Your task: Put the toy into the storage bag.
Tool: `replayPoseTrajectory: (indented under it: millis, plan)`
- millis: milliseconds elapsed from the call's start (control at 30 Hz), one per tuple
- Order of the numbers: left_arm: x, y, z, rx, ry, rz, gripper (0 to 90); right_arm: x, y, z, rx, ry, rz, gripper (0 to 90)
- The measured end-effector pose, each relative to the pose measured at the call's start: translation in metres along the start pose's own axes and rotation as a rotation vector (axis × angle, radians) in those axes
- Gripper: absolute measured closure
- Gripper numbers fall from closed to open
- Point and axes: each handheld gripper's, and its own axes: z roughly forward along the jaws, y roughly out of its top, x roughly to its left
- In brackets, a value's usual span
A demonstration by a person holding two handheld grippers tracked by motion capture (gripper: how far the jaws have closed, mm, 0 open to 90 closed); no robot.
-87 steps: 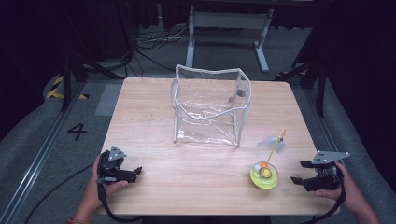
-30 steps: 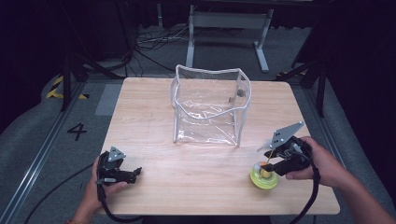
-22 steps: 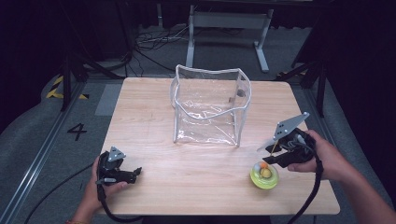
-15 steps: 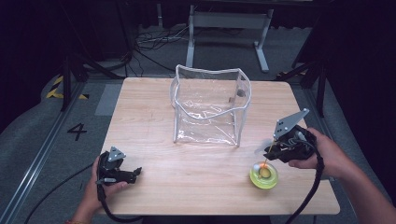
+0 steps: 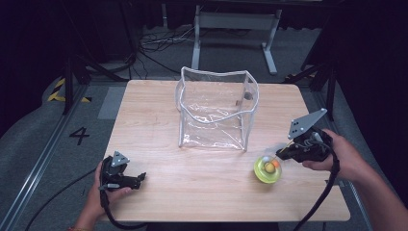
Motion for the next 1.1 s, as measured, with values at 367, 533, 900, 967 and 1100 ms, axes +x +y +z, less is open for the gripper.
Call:
replayPoseTrajectory:
  millis: [367,533,900,967,1100]
  plan:
    - [0.0,0.0,0.0,0.0,0.0,0.0,0.8,-0.019,0.005,-0.022,-0.044,-0.034,0.044,88.7]
    - [0.0,0.0,0.0,0.0,0.0,0.0,0.8,-0.027,0.004,-0.029,-0.045,-0.048,0.061,88.7]
    - [0.0,0.0,0.0,0.0,0.0,0.0,0.8,-0.051,0.012,-0.049,-0.055,-0.108,0.099,88.9]
    - [0.0,0.0,0.0,0.0,0.001,-0.001,0.8,-0.055,0.017,-0.055,-0.051,-0.125,0.098,88.9]
    - [0.0,0.0,0.0,0.0,0.0,0.0,0.8,-0.062,0.025,-0.066,-0.06,-0.143,0.105,88.9]
